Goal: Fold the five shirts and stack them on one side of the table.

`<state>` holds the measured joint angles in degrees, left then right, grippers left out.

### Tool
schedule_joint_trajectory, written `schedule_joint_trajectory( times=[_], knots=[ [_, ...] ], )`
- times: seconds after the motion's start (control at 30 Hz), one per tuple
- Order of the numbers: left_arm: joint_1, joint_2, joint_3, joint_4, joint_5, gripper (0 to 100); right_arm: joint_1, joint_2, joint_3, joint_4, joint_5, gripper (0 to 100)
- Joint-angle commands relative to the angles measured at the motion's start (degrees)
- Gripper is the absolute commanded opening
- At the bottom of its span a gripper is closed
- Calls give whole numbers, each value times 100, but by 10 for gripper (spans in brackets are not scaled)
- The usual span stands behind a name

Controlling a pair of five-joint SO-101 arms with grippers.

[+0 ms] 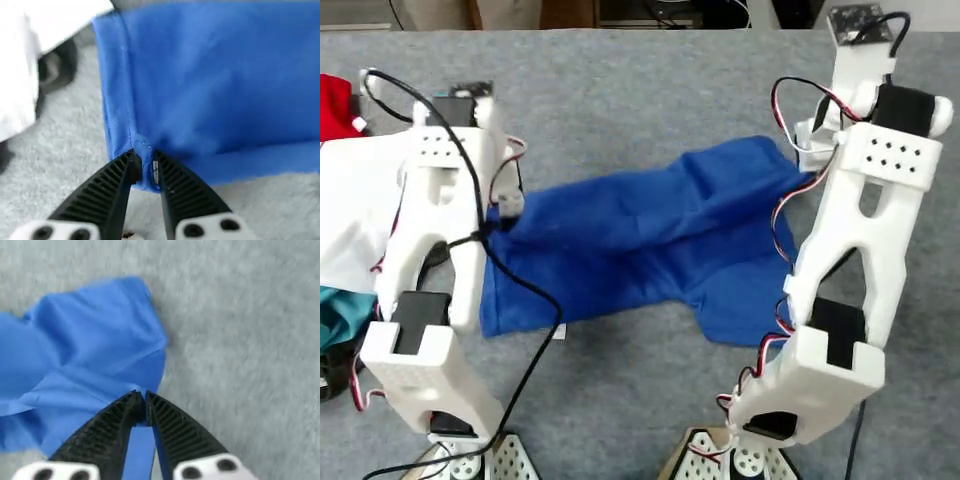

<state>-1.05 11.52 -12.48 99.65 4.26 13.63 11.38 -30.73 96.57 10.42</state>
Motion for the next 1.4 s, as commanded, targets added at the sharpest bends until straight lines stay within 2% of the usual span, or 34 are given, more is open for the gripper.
schedule_joint_trajectory(
  times=[0.0, 0.13, 0.33, 0.57, 0.9, 1.1, 1.3, 1.37],
  knots=[
    [149, -699, 589, 79, -202, 18, 242, -382, 242, 97, 70, 5],
    [185, -1402, 1354, 0, -334, 18, 541, -435, 716, 105, 220, 5],
    [167, -2273, 2488, -703, -360, 18, 637, -1332, 2070, 9, 756, 5],
    [193, -2756, 3226, -1029, -360, 18, 664, -2774, 4409, -1204, 1055, 5],
    [185, -2809, 3429, -993, -580, 18, 778, -4295, 7380, -2673, 1565, 5],
    [193, -2818, 3437, -905, -589, 18, 1077, -4760, 8224, -3033, 2453, 5],
    [193, -2818, 3446, -897, -589, 18, 1279, -4848, 8611, -3033, 2567, 7],
    [193, -2818, 3446, -897, -589, 18, 1358, -4848, 8655, -3051, 2567, 38]
  ],
)
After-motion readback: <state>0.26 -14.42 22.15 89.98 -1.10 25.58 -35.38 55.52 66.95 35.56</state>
